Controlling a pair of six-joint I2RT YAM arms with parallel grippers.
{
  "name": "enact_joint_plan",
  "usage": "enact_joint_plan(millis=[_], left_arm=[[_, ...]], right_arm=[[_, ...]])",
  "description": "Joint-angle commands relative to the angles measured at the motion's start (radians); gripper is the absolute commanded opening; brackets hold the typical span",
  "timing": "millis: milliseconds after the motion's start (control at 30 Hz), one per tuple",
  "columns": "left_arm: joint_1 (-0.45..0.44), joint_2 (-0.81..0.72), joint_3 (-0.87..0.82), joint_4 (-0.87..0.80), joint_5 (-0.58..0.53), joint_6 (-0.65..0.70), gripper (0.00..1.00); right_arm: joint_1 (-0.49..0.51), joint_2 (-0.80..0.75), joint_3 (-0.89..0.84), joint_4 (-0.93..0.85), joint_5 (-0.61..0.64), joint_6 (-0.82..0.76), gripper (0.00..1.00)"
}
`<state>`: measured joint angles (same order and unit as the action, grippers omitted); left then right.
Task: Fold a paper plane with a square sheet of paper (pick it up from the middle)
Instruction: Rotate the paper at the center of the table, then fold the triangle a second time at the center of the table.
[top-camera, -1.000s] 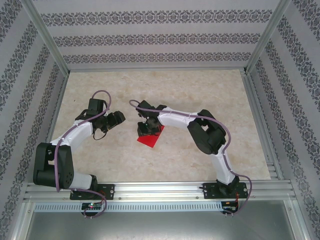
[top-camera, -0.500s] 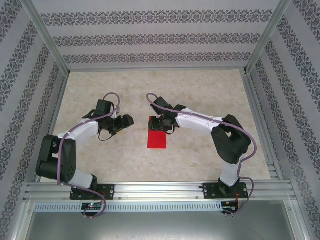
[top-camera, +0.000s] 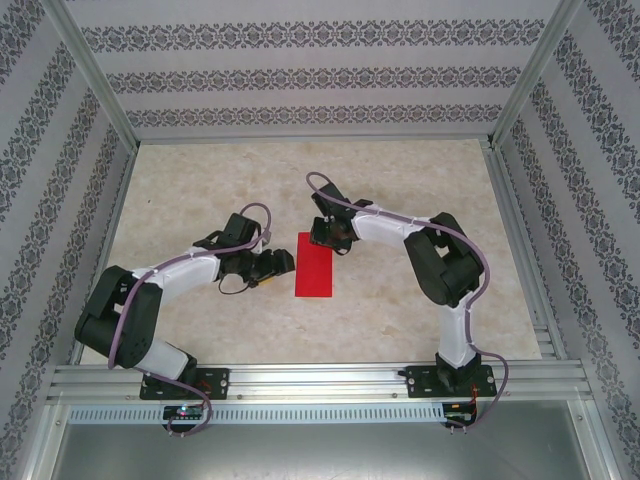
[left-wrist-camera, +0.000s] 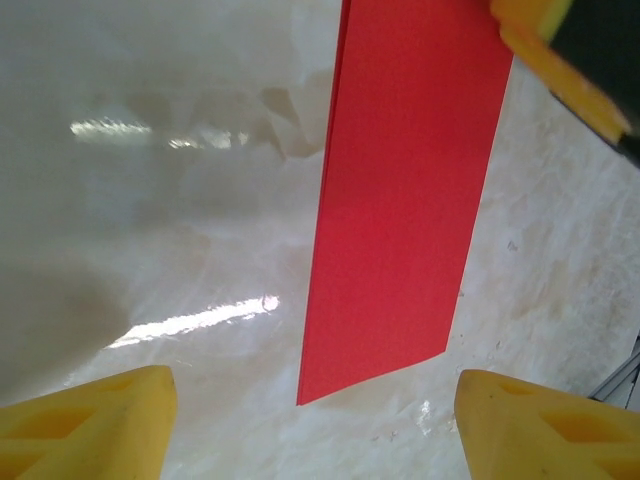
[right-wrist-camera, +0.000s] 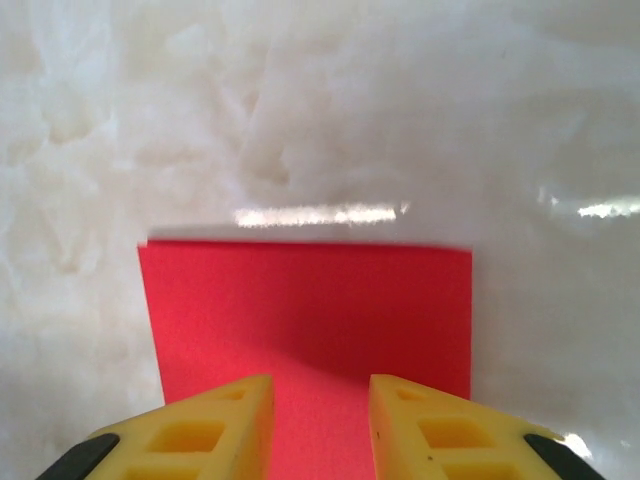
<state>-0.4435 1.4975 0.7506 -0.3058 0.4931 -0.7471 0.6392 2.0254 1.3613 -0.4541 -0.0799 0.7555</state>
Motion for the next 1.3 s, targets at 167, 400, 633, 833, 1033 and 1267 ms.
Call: enact_joint_plan(millis=[167,400,633,833,1033,1267], left_arm=[[-0.073,0.01,-0.005,0.012,-0.006,-0.048,0.72],[-0.124,0.046,0.015,0.013,0.0,-0.077,0.73],[-0.16,0.092,0.048,0.016,-0.005,-0.09,0.73],[-0.173,0.118,0.061,0.042,0.011,-0.101,0.7],[-0.188,0.135,0.075,0.048,0.024,-0.097,0.65],[-0.192,0.139,0.082,0.048,0.026,-0.09,0.63]], right_arm=[[-0.011,0.066,-0.071,0.058,-0.04,0.088,0.3],[-0.056,0.069,-0.167,0.146,-0.118,0.137,0.3],[-0.071,0.073,-0.18,0.152,-0.13,0.138,0.3],[-0.076,0.079,-0.189,0.162,-0.139,0.137,0.3],[-0.063,0.083,-0.179,0.148,-0.122,0.116,0.29],[-0.059,0.097,-0.177,0.149,-0.123,0.117,0.29]])
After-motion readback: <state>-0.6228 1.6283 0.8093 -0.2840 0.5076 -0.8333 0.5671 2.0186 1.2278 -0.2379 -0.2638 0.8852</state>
